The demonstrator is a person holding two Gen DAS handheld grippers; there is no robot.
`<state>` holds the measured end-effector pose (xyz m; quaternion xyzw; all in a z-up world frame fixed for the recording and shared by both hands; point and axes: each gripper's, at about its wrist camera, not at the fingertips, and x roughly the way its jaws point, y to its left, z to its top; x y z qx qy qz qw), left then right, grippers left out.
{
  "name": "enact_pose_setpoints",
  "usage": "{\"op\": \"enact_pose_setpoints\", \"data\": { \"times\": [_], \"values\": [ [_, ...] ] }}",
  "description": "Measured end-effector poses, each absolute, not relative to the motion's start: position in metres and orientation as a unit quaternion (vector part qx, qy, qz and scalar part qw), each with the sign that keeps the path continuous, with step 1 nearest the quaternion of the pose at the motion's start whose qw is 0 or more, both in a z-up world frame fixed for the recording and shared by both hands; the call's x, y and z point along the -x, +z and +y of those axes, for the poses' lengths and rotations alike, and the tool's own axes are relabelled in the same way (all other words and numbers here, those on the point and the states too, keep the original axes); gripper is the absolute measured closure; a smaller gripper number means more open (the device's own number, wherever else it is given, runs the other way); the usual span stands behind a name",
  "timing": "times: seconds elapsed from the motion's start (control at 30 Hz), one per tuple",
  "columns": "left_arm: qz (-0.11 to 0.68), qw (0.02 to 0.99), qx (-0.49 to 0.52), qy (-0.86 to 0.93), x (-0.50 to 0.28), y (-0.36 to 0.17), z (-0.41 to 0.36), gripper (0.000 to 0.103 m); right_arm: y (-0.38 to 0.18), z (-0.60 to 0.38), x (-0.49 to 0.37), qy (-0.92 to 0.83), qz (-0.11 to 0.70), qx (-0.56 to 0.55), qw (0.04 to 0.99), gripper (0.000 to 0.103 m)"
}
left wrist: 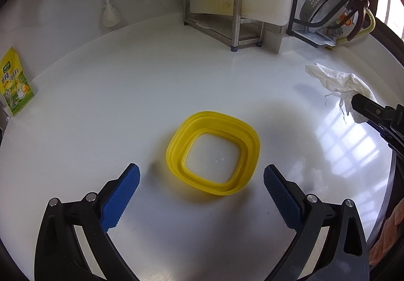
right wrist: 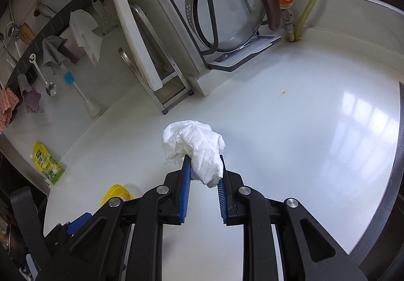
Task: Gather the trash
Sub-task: 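Grasp the yellow plastic lid with the left tool while the right tool holds the glove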
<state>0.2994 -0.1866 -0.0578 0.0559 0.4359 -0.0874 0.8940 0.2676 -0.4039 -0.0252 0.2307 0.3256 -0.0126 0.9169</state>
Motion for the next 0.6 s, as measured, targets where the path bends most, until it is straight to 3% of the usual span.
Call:
{"op": "enact_pose_setpoints", "data": {
  "times": [0.5,0.6],
  "values": [
    [0.468,0.879,-0.044,-0.087,-0.327,-0.067,-0.192,0.007,-0.026,-0.400,-0.267,0.007,0.327,-0.240,0.914,0.084],
    [0.456,0.884,-0.044,-0.092,-0.323,-0.065,-0.191,0.022,-0.026,-0.398,-0.267,0.009,0.326,-0.237,0.915,0.084]
  ]
}}
